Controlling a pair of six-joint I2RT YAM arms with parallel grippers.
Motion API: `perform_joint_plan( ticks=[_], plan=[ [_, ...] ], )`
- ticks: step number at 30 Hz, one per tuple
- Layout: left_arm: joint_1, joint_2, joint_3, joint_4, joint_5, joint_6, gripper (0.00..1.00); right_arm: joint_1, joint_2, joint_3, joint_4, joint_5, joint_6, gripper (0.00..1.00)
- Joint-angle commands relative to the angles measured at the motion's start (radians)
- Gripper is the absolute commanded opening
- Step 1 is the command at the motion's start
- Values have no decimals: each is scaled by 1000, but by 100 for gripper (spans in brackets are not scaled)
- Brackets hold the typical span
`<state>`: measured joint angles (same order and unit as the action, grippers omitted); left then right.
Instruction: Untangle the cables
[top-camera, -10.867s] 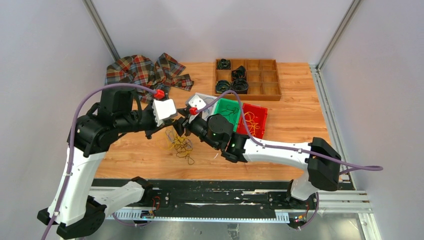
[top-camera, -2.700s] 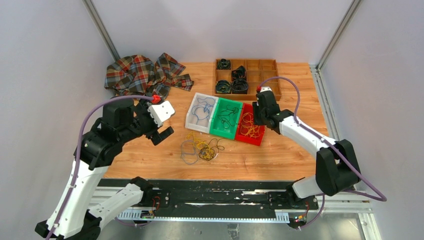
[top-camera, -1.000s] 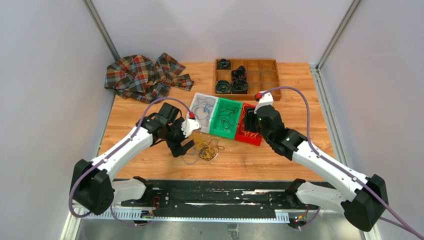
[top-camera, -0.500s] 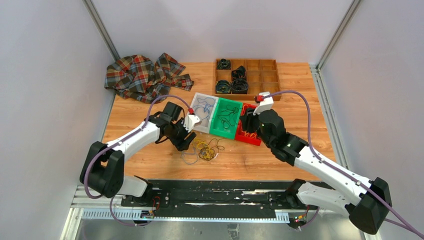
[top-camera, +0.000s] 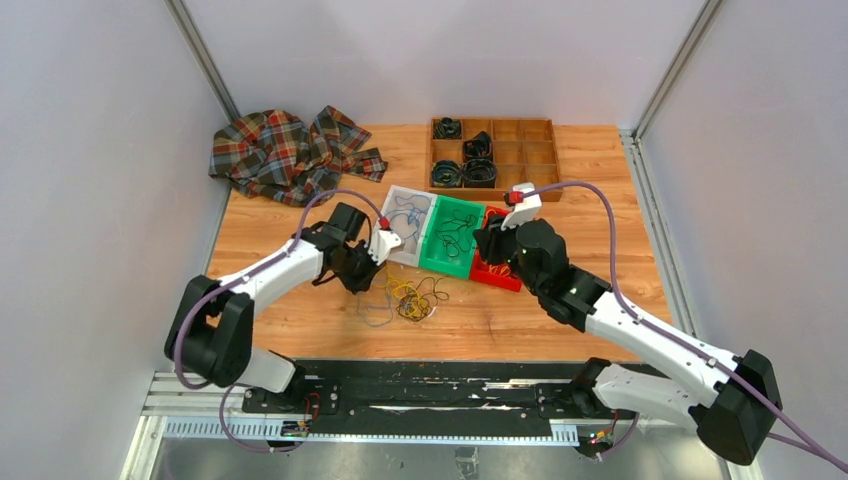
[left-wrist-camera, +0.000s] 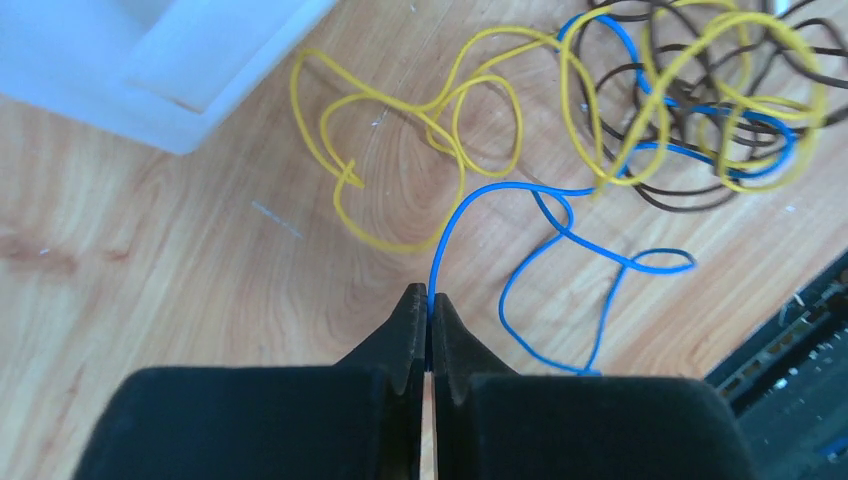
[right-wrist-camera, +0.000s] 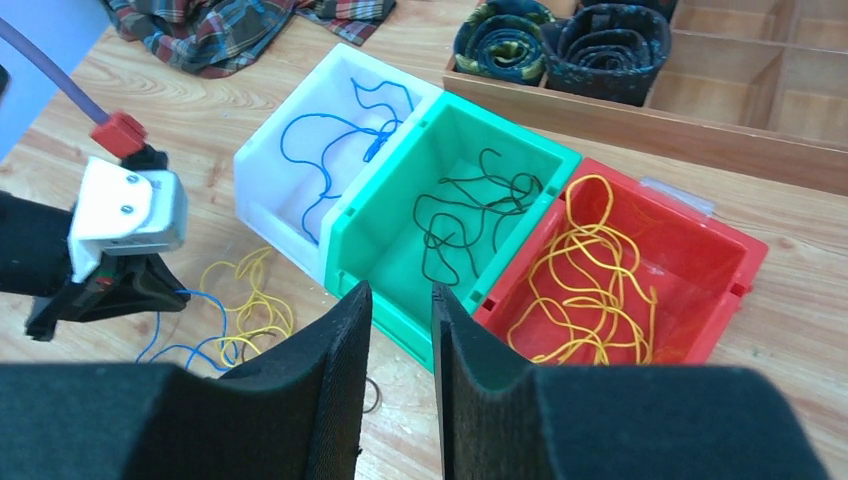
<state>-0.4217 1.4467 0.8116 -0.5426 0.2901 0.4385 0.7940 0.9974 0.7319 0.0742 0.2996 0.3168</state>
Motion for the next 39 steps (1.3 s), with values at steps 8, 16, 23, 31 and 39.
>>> perform_joint_plan(
  ticks=[8,16,23,31,39],
  plan=[
    [4,-353,254,-384,80,69,1,132,98,14,230,-96,-96,39],
    [4,-394,537,-574,123,58,1,282,215,95,381,-261,-126,63],
    [3,-406,635,-619,158,25,1,371,346,197,450,-231,-149,64],
    [-6,-421,725,-681,199,39,0,376,469,265,499,-158,-183,58],
    [-8,-412,806,-679,195,43,0,378,546,210,526,-147,-150,57]
  ],
)
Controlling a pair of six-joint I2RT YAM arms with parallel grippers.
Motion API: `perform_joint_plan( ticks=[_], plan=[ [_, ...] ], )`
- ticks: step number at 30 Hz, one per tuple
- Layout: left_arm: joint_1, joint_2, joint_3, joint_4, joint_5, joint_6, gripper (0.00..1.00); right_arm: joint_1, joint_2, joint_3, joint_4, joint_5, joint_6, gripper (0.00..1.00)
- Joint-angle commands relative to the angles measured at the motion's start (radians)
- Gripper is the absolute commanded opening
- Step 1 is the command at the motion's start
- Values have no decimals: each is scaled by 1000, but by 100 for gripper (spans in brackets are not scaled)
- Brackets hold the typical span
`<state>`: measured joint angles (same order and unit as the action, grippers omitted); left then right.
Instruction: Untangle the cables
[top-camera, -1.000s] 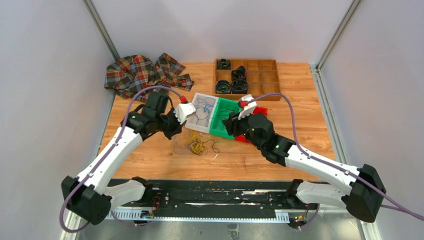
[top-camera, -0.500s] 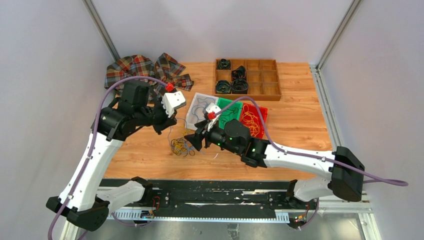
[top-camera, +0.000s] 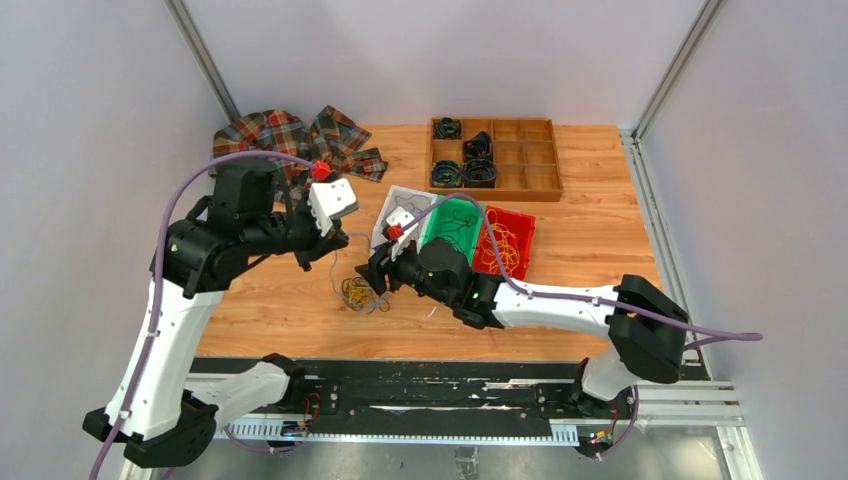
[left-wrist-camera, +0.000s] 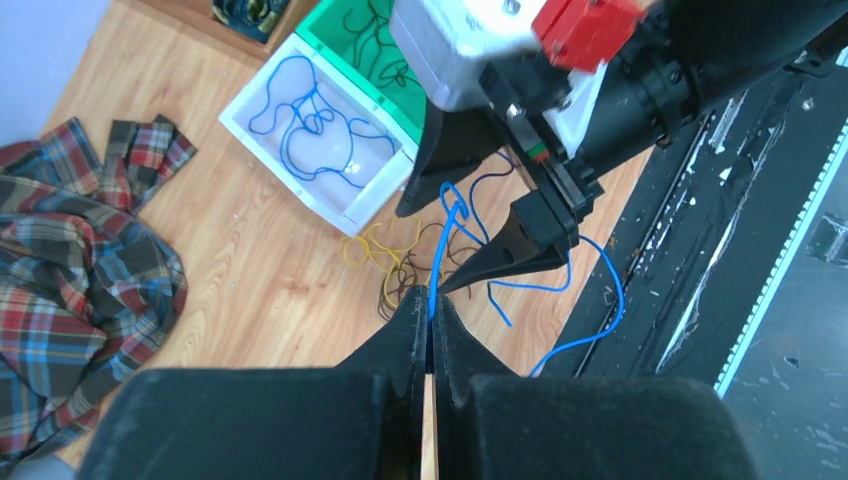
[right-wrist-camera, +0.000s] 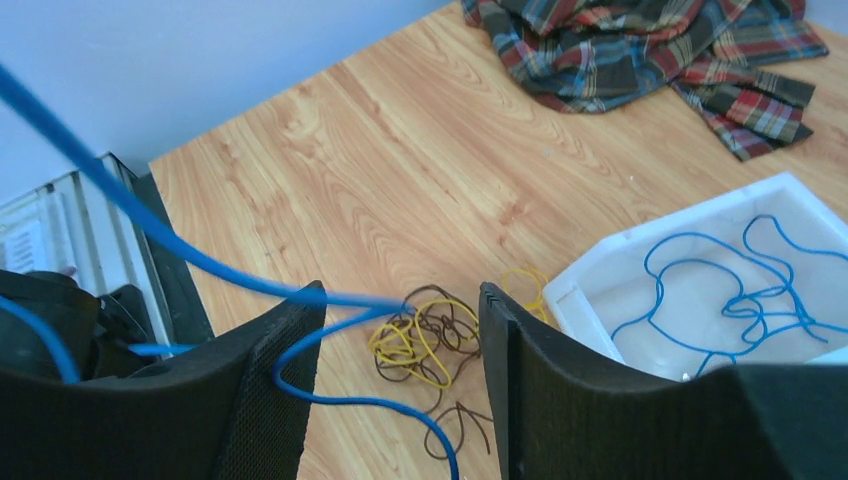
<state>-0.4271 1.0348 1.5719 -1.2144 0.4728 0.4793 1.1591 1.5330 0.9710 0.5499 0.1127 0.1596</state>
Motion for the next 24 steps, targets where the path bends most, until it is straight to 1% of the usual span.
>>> perform_joint_plan(
  ticks=[1,3,6,13,19,24],
  plan=[
    [-3,8,57,-6,0,6,0,13,2,-51,53,48,11,58],
    [-4,30,81,-3,-33,14,0,13,-30,-98,66,74,13,60],
    [-3,71,98,27,-100,15,0,-4,-122,-177,60,122,33,64],
    [-4,157,93,177,-181,-1,1,-74,-382,-316,-70,182,68,71],
    [-6,269,119,279,-216,-28,1,-97,-571,-403,-142,304,83,72],
    [-8,370,138,347,-252,-38,0,-102,-644,-435,-179,413,72,70]
  ],
)
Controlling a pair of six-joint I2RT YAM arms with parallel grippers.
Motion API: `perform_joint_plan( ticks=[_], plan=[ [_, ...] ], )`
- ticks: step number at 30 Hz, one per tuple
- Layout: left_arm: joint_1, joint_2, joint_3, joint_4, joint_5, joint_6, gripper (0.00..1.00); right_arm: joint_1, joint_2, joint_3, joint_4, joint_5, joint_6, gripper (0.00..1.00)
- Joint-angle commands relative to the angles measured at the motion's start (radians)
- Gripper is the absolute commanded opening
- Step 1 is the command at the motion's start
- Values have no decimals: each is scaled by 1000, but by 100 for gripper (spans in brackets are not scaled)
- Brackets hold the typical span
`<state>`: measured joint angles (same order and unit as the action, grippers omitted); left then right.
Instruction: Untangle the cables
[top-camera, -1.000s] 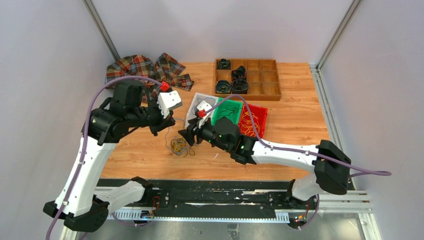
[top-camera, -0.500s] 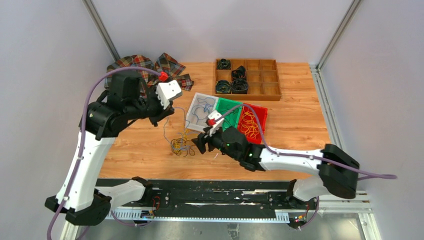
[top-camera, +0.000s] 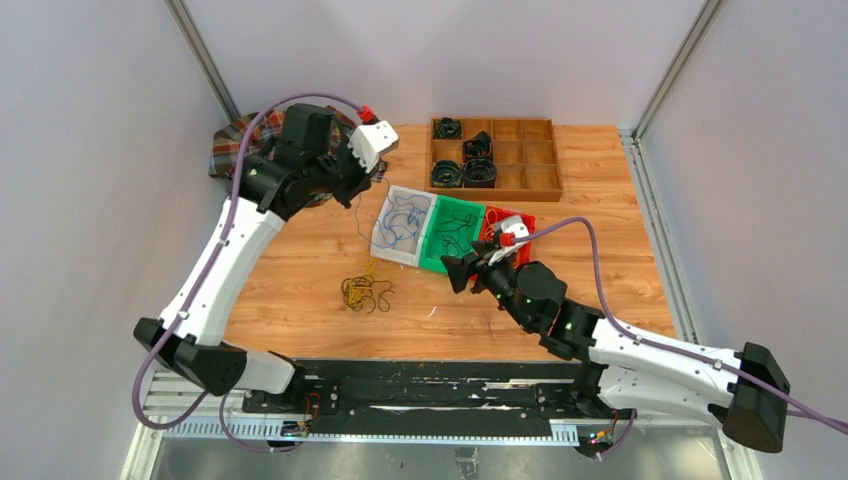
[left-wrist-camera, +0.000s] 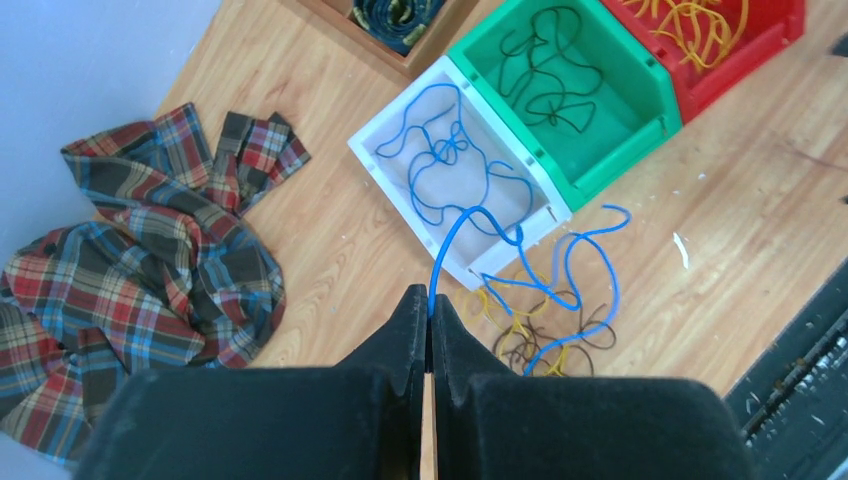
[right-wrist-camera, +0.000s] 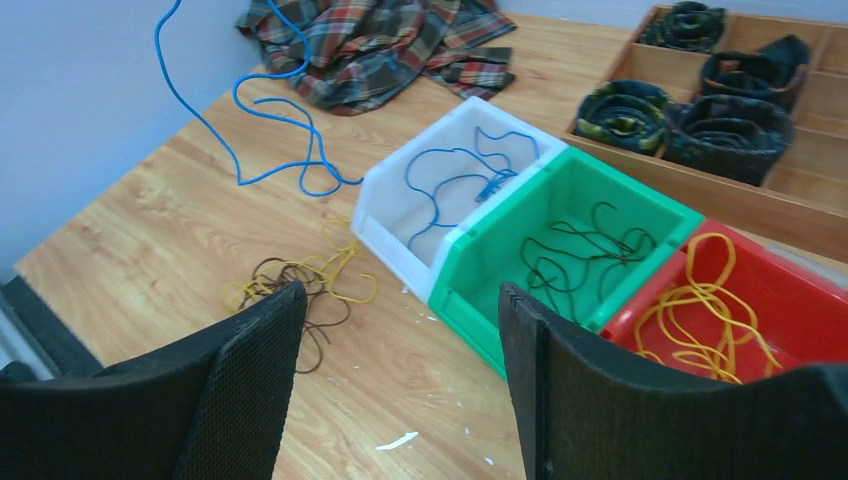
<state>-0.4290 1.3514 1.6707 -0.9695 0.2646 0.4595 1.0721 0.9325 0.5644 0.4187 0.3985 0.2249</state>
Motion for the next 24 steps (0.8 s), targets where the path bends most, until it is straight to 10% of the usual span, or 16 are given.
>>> perform_joint_plan(
  ticks=[1,24],
  plan=[
    [-7,71,40,114,-56,-18,0,-15,-53,-33,-52,144,6,69],
    [-14,416,-62,418,-209,-37,1,-22,-151,-116,-62,229,10,64]
  ],
)
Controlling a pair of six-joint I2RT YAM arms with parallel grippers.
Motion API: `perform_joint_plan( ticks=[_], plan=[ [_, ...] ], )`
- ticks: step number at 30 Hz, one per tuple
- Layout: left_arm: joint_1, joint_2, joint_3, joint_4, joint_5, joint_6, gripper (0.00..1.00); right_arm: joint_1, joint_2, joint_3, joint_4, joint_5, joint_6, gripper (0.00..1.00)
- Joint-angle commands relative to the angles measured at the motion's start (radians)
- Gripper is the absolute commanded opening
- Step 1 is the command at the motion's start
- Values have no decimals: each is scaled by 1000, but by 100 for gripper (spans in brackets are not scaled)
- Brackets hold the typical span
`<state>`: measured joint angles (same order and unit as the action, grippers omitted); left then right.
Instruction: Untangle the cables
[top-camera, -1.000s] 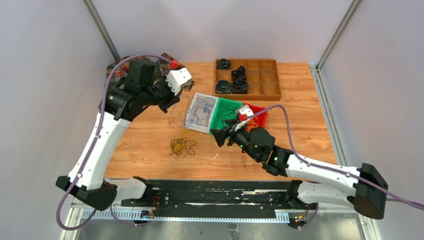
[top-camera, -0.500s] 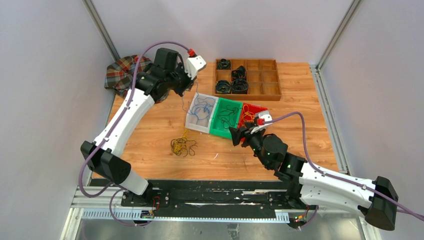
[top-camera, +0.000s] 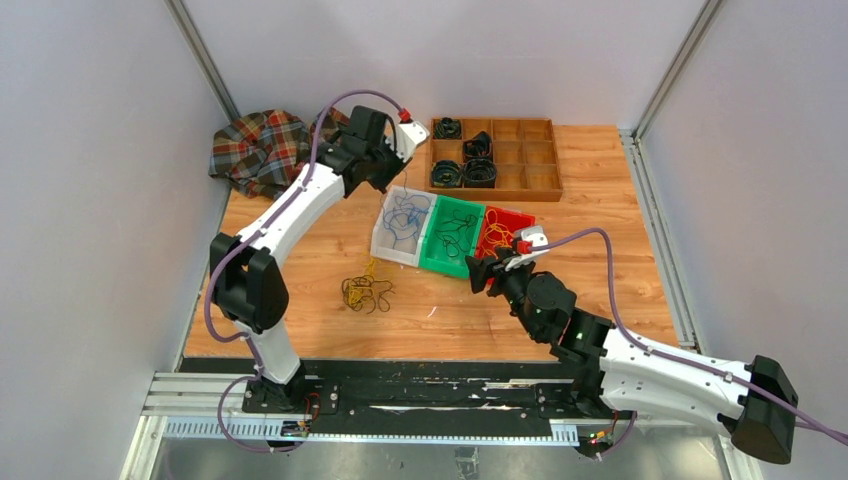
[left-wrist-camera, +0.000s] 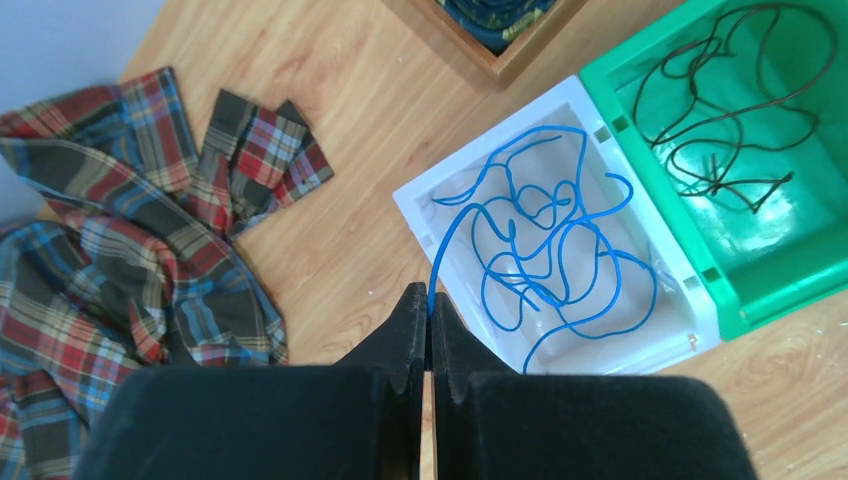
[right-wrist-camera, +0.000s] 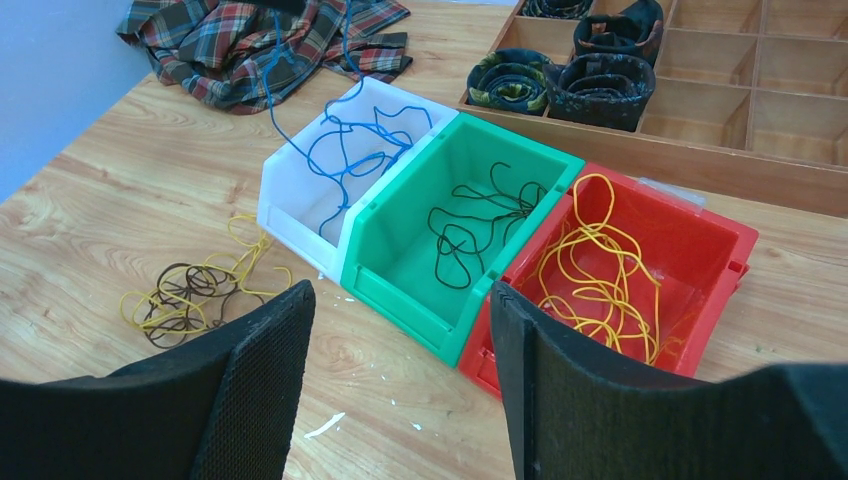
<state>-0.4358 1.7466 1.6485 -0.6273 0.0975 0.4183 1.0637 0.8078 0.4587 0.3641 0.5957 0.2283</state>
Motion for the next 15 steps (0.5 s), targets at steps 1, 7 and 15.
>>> perform_joint_plan(
  ticks=[1,7,15],
  plan=[
    [-7,25,-55,91,-66,15,0,-14,-32,-13,-10,33,6,64],
    [-7,30,-149,169,-180,106,0,-21,-34,-17,-26,32,15,63],
    [-44,48,-187,188,-57,27,1,-24,-12,2,-46,33,18,63]
  ],
)
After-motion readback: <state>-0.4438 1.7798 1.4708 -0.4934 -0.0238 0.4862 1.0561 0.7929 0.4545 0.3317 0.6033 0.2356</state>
